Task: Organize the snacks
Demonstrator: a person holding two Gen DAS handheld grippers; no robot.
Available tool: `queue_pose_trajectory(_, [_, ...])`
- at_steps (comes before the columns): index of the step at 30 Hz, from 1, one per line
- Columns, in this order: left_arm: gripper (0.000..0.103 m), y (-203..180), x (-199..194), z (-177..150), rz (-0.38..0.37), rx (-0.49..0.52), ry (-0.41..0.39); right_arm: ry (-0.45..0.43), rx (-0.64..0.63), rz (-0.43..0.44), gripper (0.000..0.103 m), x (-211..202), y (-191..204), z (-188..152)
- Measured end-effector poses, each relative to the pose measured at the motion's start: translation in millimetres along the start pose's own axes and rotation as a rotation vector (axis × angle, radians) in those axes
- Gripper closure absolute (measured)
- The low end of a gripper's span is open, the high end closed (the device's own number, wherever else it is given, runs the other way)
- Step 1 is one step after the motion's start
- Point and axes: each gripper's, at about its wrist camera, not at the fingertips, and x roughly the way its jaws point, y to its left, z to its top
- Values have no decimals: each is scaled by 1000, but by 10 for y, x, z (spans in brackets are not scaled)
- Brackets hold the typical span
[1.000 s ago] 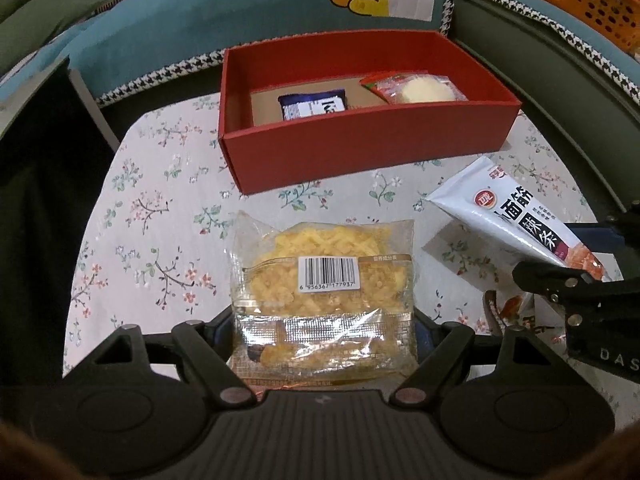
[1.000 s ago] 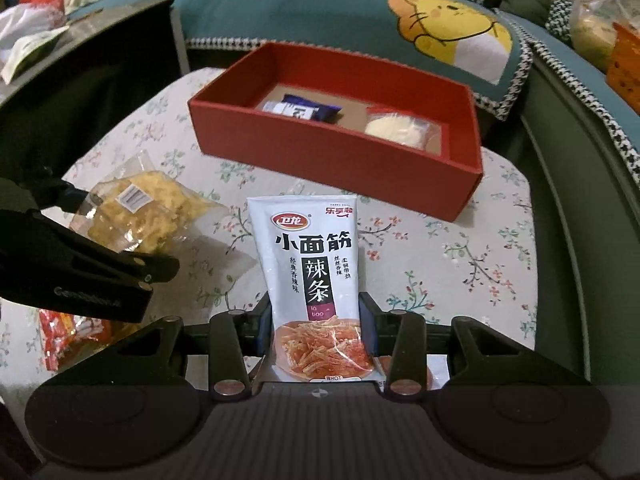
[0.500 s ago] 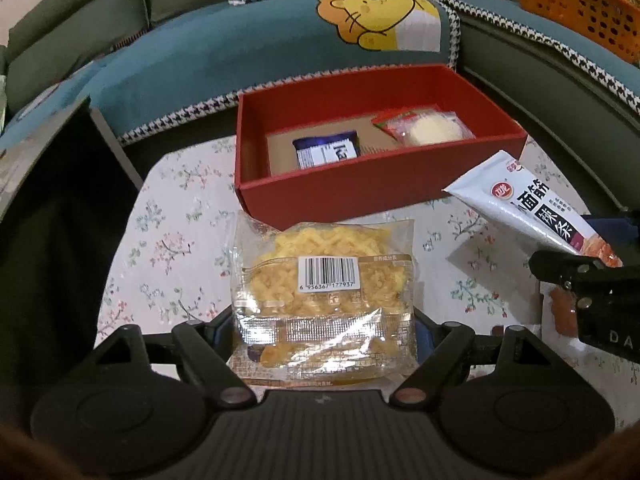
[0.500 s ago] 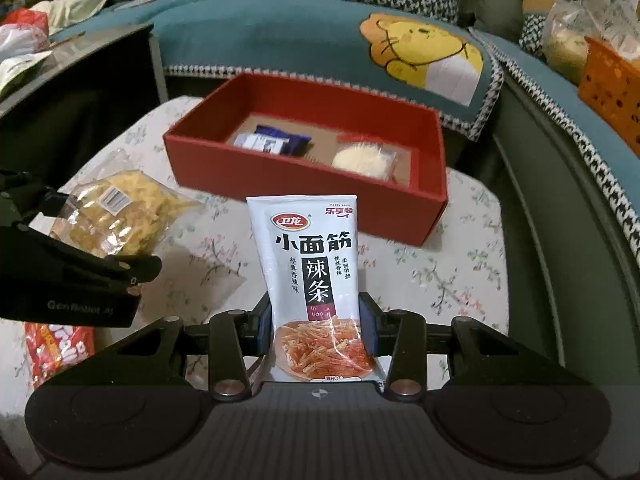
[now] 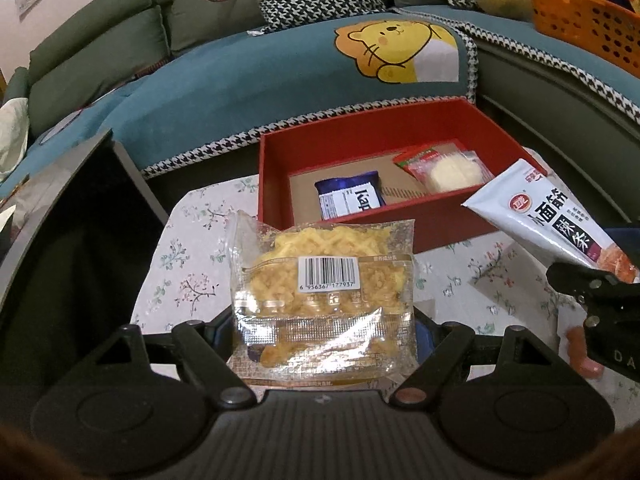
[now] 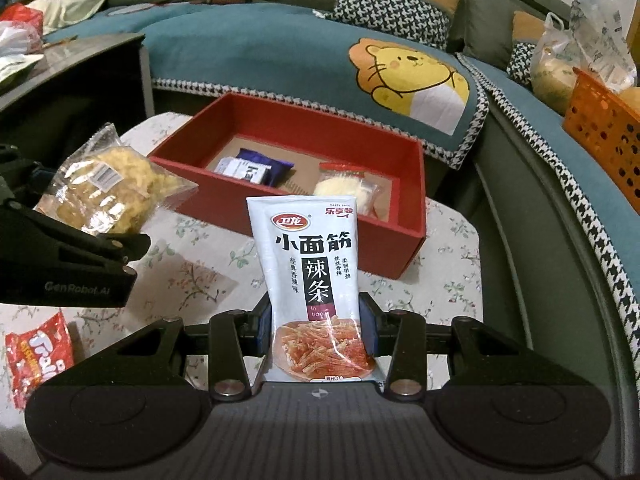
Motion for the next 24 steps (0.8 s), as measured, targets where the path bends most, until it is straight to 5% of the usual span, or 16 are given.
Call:
queue_pose_trajectory(19, [0,-30,157,410,56,-52,-54,-65,60,-54,53,218,-192,377])
queue_pose_trajectory(24, [0,-56,277,488,50,-67,-36,-67,58,-33,68,314,-212,479])
